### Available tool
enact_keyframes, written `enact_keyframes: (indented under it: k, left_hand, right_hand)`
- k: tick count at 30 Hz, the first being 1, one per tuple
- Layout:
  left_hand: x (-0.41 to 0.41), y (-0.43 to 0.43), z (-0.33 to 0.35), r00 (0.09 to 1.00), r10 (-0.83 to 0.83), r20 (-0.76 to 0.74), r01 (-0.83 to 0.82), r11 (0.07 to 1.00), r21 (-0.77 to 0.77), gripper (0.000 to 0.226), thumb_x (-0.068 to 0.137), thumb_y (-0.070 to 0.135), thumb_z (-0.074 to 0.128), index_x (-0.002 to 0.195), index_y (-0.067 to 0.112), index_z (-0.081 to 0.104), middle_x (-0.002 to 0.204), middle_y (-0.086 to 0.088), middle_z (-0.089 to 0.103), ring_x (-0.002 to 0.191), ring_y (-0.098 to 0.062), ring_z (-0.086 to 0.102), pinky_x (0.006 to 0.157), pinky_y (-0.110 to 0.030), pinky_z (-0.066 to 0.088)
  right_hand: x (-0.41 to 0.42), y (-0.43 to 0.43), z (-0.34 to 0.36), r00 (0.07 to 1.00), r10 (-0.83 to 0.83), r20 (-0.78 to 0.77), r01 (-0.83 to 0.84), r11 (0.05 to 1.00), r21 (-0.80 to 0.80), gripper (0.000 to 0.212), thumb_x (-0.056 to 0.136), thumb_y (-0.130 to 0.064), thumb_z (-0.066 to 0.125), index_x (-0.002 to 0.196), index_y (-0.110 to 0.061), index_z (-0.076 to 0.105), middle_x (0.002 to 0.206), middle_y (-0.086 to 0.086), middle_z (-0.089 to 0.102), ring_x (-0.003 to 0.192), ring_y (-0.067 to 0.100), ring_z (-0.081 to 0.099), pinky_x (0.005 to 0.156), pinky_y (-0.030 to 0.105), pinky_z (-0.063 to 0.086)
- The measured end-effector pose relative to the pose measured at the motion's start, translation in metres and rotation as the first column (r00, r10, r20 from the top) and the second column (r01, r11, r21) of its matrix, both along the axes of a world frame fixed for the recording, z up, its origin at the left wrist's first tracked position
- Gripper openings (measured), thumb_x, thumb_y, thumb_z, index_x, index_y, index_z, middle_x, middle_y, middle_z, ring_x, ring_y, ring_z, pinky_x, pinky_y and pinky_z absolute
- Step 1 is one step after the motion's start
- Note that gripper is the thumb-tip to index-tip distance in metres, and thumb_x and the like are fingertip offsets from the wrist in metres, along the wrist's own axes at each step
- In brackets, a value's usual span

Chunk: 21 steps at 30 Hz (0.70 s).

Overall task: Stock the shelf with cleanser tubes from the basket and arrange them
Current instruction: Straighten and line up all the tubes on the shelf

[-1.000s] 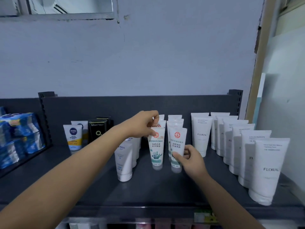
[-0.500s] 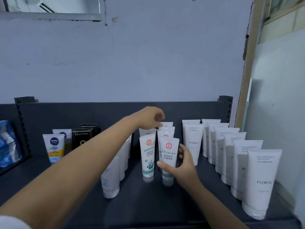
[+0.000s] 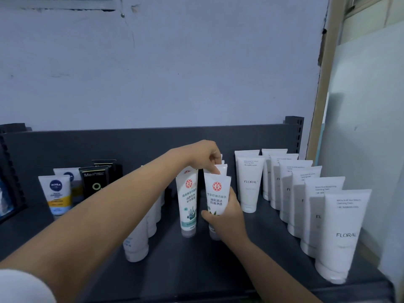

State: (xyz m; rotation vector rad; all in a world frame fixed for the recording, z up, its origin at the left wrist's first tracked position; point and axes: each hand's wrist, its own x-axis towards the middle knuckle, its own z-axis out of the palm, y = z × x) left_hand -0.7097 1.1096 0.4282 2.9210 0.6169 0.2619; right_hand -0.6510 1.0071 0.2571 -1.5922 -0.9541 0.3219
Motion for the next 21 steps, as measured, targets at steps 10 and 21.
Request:
enact_keyframes:
  k: [10, 21]
  left_hand:
    - [-0.001, 0.025, -0.001, 0.991, 0.098, 0.094, -0.104, 0.993, 0.054, 0.024, 0.089, 0.03, 0.066, 0.108, 0.015, 0.066, 0.101, 0.006, 0.06, 0.095, -0.012, 0.057, 0.081, -0.023, 0.044]
    - [-0.001, 0.031, -0.014, 0.978, 0.091, 0.185, -0.079, 0.994, -0.072, 0.014, 0.088, 0.018, 0.069, 0.098, 0.009, 0.074, 0.087, 0.002, 0.067, 0.078, -0.009, 0.058, 0.071, -0.018, 0.045]
  right_hand:
    - [0.005, -0.002, 0.001, 0.997, 0.05, -0.063, -0.052, 0.998, -0.021, 0.098, 0.047, -0.033, 0.069, 0.138, -0.021, 0.035, 0.12, 0.002, 0.056, 0.106, 0.016, 0.058, 0.086, 0.034, 0.053]
    - [0.008, -0.003, -0.008, 0.992, 0.074, -0.104, -0.077, 0.997, -0.027, 0.091, 0.063, -0.026, 0.082, 0.139, -0.017, 0.034, 0.123, 0.0, 0.054, 0.105, 0.014, 0.057, 0.075, 0.021, 0.046]
